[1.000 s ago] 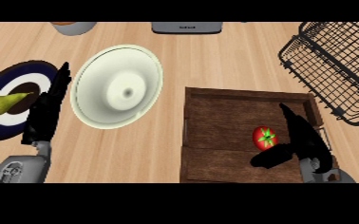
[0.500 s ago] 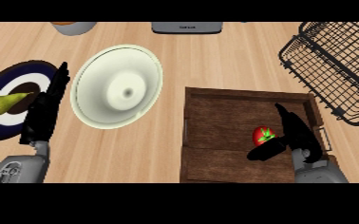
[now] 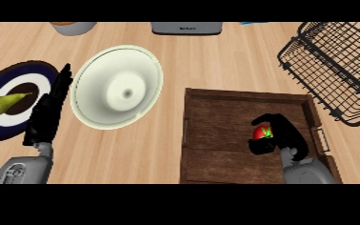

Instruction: Pick the tomato from the tray and place it in the tiered basket

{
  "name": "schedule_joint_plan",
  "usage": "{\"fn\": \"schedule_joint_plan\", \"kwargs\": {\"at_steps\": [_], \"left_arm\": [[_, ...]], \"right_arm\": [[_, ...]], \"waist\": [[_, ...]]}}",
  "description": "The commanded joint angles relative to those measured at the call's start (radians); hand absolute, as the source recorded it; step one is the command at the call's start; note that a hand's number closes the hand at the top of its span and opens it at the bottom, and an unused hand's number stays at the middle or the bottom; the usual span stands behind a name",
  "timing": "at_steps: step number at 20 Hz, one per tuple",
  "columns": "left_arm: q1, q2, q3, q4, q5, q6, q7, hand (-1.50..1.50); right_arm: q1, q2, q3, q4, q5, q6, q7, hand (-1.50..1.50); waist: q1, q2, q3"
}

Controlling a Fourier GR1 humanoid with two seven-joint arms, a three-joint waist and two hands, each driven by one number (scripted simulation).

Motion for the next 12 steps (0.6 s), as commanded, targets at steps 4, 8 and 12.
{"fn": "schedule_joint_plan", "kwargs": {"at_steps": [4, 8, 12], "left_arm": [[-0.054, 0.01, 0.034, 0.029, -0.013, -0.009, 0.002, 0.0], [-0.024, 0.011, 0.046, 0.02, -0.002, -0.034, 0.001, 0.0], [-0.032, -0.015, 0.03, -0.034, -0.025, -0.025, 0.049, 0.0]], "right_arm": [[-0.085, 0.028, 0.038, 0.124, 0.056, 0.063, -0.02, 1.5], [0.028, 0.089, 0.004, -0.022, 0.044, -0.019, 0.015, 1.5], [-0.03, 0.123, -0.028, -0.073, 0.091, -0.04, 0.077, 1.5]], "waist": [[0.004, 0.009, 0.013], [-0.002, 0.008, 0.012], [0.0, 0.007, 0.012]]}}
